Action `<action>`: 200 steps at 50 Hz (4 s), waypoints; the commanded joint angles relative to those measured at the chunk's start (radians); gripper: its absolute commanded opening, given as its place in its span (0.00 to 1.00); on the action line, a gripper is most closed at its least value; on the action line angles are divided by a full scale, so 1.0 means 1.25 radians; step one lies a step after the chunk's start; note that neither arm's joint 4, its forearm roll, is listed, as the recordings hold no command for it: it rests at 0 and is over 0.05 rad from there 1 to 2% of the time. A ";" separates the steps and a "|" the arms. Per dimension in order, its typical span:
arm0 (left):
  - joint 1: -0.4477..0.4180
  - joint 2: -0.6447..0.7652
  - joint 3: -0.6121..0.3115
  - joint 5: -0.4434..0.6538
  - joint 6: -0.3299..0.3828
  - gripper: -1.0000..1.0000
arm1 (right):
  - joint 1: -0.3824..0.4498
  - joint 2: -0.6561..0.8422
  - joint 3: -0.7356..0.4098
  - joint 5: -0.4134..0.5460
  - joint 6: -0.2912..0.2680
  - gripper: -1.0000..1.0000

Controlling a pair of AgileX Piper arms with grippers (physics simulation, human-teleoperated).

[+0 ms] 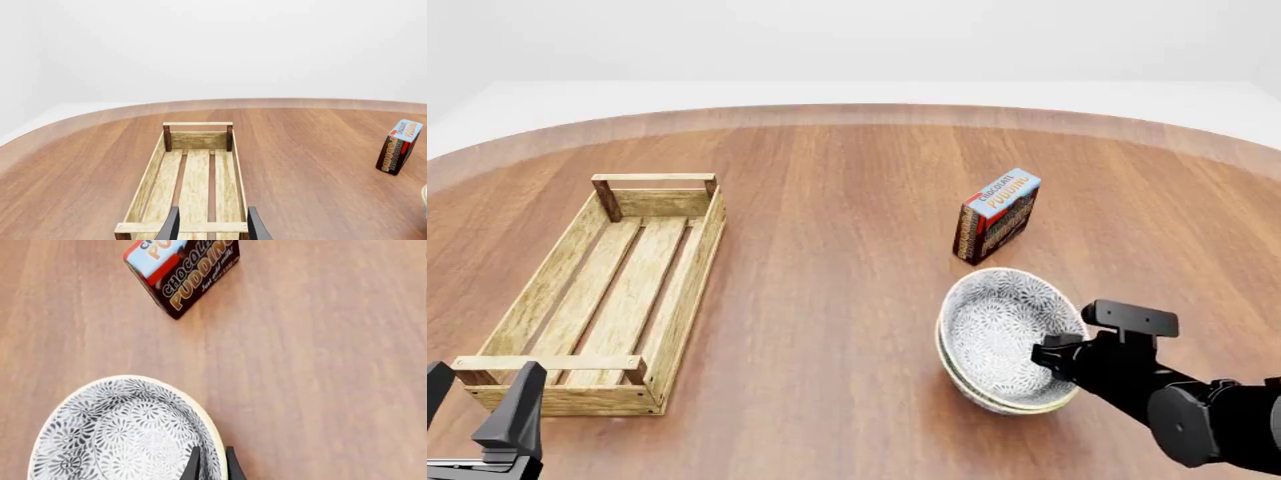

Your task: Stack the left bowl on the right bowl and place them in the tray.

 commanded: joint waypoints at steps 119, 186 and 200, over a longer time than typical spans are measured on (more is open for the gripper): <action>0.000 0.000 0.000 0.000 0.000 1.00 | 0.447 0.812 -1.990 0.882 0.115 0.00; 0.000 0.000 0.000 0.000 0.000 1.00 | 0.551 0.986 -1.991 0.710 0.137 0.00; 0.000 0.000 0.000 0.000 0.000 1.00 | 0.566 1.010 -1.991 0.691 0.144 0.00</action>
